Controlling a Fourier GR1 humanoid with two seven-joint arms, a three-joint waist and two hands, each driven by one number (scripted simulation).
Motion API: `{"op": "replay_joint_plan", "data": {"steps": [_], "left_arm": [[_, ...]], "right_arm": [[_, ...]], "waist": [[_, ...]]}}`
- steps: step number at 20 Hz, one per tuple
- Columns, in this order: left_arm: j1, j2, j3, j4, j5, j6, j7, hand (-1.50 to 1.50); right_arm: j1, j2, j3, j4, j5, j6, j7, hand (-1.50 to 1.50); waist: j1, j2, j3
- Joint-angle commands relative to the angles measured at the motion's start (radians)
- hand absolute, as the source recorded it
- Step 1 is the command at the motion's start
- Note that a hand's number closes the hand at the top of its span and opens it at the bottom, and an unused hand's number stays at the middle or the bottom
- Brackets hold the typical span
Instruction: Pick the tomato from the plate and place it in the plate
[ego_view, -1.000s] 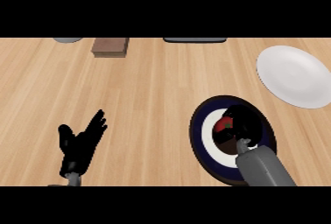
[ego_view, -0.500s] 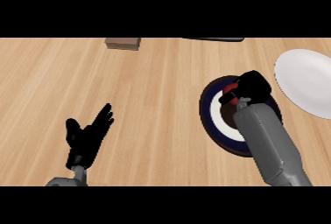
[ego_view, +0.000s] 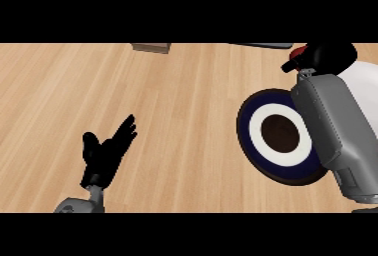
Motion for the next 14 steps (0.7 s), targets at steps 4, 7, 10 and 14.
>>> {"op": "replay_joint_plan", "data": {"steps": [4,7,10,14], "left_arm": [[0.006,-0.016,-0.01,0.0,-0.01,0.013,-0.007,0.0],[0.0,-0.026,-0.023,-0.015,-0.022,0.029,0.011,0.0],[-0.004,-0.011,0.007,0.014,-0.008,0.021,-0.002,0.0],[-0.005,-0.001,0.033,0.018,0.002,0.021,-0.014,0.0]], "right_arm": [[-0.095,-0.052,-0.107,0.065,0.175,-0.236,0.24,1.5],[-0.082,-0.042,-0.151,0.067,0.232,-0.33,0.253,1.5],[-0.063,-0.028,-0.201,0.062,0.286,-0.415,0.266,1.5],[-0.015,-0.058,-0.27,0.079,0.39,-0.498,0.261,1.5]], "waist": [[-0.003,0.001,0.002],[-0.02,-0.006,0.005],[-0.035,-0.003,0.004],[-0.055,-0.009,0.003]]}}
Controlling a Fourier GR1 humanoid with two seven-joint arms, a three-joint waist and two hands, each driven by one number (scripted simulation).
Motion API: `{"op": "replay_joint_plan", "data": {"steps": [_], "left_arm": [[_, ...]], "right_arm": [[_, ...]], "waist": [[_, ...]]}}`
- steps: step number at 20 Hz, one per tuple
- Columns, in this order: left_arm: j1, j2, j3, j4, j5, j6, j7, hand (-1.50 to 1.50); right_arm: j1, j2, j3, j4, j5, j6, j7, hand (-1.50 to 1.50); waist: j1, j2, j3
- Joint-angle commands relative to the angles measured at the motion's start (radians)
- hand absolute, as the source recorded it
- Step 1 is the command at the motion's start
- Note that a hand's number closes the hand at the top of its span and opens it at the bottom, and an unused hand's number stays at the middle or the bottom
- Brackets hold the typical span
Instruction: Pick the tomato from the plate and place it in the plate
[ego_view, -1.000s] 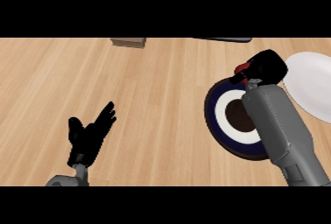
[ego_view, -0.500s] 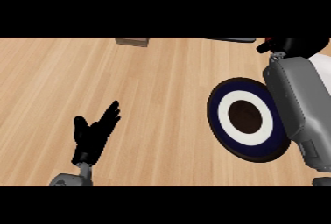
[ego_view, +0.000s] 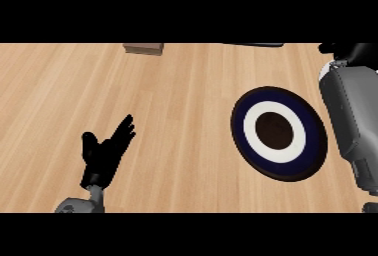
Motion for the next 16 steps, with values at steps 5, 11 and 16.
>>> {"op": "replay_joint_plan", "data": {"steps": [5,11,16], "left_arm": [[0.019,0.008,0.033,0.012,0.009,0.011,-0.013,0.0],[0.019,-0.024,0.009,0.009,-0.012,0.039,-0.012,0.0],[0.021,0.026,0.064,0.019,0.026,-0.001,-0.018,0.0]], "right_arm": [[0.098,-0.018,-0.144,0.035,0.216,-0.262,0.25,1.5],[0.156,-0.053,-0.288,0.084,0.247,-0.384,0.181,1.5],[0.187,-0.092,-0.401,0.151,0.224,-0.488,0.1,1.5]], "waist": [[-0.037,-0.012,-0.001],[-0.049,-0.015,0.002],[-0.044,-0.014,0.003]]}}
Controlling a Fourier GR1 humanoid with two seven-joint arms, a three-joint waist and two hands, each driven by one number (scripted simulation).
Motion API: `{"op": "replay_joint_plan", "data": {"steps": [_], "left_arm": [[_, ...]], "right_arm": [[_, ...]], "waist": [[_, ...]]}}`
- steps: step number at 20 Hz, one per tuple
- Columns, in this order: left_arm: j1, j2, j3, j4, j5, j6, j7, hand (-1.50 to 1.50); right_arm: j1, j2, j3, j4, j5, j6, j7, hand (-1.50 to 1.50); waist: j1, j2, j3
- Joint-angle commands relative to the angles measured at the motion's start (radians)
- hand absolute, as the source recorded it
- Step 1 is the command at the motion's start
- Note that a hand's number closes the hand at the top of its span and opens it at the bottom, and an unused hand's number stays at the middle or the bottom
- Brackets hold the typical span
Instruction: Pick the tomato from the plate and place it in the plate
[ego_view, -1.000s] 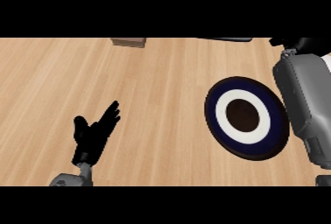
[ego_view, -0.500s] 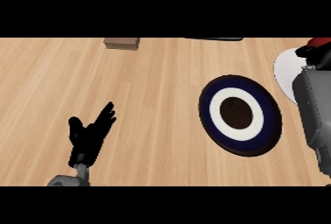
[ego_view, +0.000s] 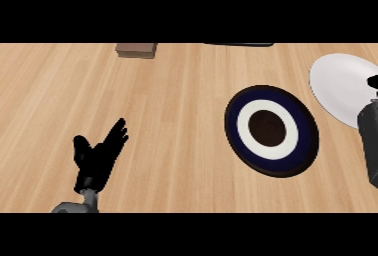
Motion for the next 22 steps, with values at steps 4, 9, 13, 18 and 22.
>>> {"op": "replay_joint_plan", "data": {"steps": [4,9,13,18,22], "left_arm": [[0.017,0.01,0.009,0.012,0.002,-0.014,-0.017,0.0],[-0.005,-0.021,-0.009,0.022,-0.022,0.017,-0.018,0.0],[0.003,0.003,0.006,0.011,-0.003,-0.009,-0.006,0.0],[0.02,-0.009,0.007,0.015,0.004,-0.005,-0.011,0.0],[0.036,-0.008,-0.001,0.004,-0.007,-0.004,-0.021,0.0]], "right_arm": [[0.001,-0.042,-0.121,0.116,-0.002,-0.213,0.091,1.5],[-0.042,-0.081,-0.223,0.288,-0.2,-0.017,0.014,-1.5],[-0.057,-0.084,-0.249,0.35,-0.349,-0.075,-0.154,-1.5],[-0.06,-0.056,-0.266,0.305,-0.469,-0.19,-0.339,-1.5],[-0.046,-0.037,-0.253,0.22,-0.537,-0.327,-0.453,-1.5]], "waist": [[-0.007,-0.009,0.0],[-0.014,-0.006,0.002],[-0.011,-0.008,0.006],[-0.009,-0.009,0.008],[-0.011,-0.012,0.007]]}}
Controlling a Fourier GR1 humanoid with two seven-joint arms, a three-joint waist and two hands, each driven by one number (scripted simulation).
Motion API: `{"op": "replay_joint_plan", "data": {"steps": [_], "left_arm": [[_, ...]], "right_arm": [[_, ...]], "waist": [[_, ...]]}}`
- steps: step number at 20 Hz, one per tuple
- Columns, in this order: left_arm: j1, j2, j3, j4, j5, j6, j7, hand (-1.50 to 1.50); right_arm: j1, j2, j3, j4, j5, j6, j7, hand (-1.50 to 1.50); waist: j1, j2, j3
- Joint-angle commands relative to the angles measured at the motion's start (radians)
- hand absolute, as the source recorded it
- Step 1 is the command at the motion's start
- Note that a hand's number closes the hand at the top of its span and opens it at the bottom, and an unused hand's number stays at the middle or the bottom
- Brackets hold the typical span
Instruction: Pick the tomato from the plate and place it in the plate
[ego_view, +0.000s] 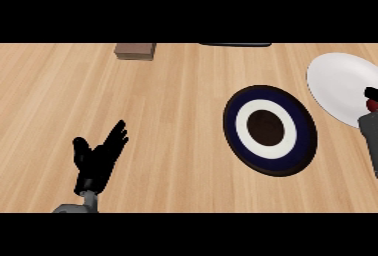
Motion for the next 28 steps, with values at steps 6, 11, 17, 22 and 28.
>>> {"op": "replay_joint_plan", "data": {"steps": [6,11,17,22,28], "left_arm": [[0.006,0.036,0.036,-0.005,0.019,-0.025,-0.009,0.0],[-0.02,0.008,0.055,0.033,0.033,-0.003,0.011,0.0],[0.034,-0.002,0.019,-0.013,-0.007,0.02,0.009,0.0],[0.025,-0.013,0.023,0.019,-0.005,0.0,-0.013,0.0],[0.076,-0.018,0.009,-0.068,-0.031,0.022,0.046,0.0]], "right_arm": [[0.04,0.075,0.019,-0.165,-0.309,-0.156,-0.235,-1.5],[0.139,0.201,0.164,-0.415,-0.584,-0.036,-0.37,-1.5],[0.37,0.259,0.297,-0.645,-0.875,0.08,-0.561,-1.5],[0.459,0.36,0.357,-0.684,-0.967,0.069,-0.677,-1.5],[0.624,0.437,0.433,-0.786,-0.975,0.07,-0.69,-1.5]], "waist": [[-0.02,-0.011,-0.002],[-0.057,-0.024,-0.006],[-0.055,-0.023,-0.007],[-0.054,-0.024,-0.011],[-0.057,-0.026,-0.012]]}}
